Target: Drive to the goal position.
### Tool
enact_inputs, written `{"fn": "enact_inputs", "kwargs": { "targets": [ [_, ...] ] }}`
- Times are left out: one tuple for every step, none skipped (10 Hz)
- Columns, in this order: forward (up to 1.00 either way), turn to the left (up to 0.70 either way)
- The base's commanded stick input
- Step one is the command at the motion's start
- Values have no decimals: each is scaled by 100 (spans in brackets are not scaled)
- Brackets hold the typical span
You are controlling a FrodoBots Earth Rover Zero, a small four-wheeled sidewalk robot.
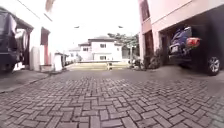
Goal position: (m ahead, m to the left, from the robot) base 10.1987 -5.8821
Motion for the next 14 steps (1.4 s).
{"fn": "enact_inputs", "kwargs": {
  "targets": [
    [69, 3],
    [69, 3],
    [69, 3],
    [69, 3],
    [69, 3],
    [69, 3],
    [69, 3],
    [69, 3],
    [69, 3],
    [69, 3],
    [69, 3],
    [69, 3],
    [69, 3],
    [69, 3]
  ]
}}
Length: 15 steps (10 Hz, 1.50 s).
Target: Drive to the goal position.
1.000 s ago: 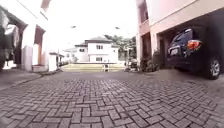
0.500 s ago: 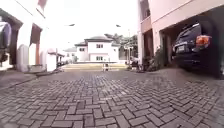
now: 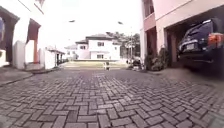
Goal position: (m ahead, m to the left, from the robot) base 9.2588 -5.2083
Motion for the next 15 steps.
{"fn": "enact_inputs", "kwargs": {
  "targets": [
    [69, 3],
    [69, 3],
    [69, 3],
    [69, 3],
    [69, 3],
    [69, 3],
    [69, 3],
    [69, 3],
    [69, 3],
    [69, 3],
    [69, 3],
    [69, 3],
    [69, 3],
    [69, 3],
    [69, 3]
  ]
}}
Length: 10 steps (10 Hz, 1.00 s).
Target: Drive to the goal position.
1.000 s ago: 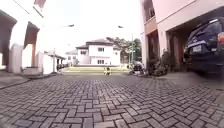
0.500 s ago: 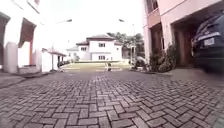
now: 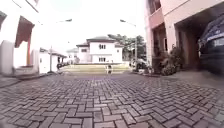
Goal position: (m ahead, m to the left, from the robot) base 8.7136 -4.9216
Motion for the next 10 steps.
{"fn": "enact_inputs", "kwargs": {
  "targets": [
    [69, 3],
    [69, 3],
    [69, 3],
    [69, 3],
    [69, 3],
    [69, 3],
    [69, 3],
    [69, 3],
    [69, 3],
    [69, 3]
  ]
}}
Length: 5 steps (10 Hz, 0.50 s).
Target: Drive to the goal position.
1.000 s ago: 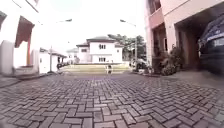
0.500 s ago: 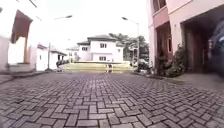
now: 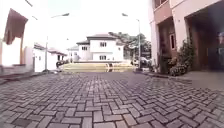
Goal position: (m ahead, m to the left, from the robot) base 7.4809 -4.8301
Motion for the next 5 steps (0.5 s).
{"fn": "enact_inputs", "kwargs": {
  "targets": [
    [69, 3],
    [69, 3],
    [69, 3],
    [69, 3],
    [69, 3]
  ]
}}
